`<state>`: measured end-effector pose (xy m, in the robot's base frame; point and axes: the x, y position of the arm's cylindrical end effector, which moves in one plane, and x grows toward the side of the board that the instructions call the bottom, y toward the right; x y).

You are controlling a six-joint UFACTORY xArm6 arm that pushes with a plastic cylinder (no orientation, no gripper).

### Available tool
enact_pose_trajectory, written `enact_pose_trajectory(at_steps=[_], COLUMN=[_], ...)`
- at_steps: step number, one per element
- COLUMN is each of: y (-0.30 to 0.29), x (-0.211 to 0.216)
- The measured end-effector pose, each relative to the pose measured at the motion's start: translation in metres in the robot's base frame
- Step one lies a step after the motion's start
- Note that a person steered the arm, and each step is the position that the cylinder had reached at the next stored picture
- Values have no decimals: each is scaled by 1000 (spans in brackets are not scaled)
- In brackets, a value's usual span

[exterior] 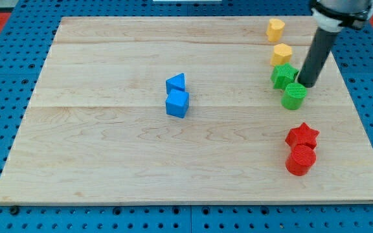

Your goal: Push the yellow heart to the top of the yellow hexagon

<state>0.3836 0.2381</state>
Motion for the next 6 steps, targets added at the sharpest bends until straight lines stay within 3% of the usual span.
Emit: enact_pose_trajectory(at_steps=[1, 3, 6], y=[46, 31, -4], x=[-57, -191, -191])
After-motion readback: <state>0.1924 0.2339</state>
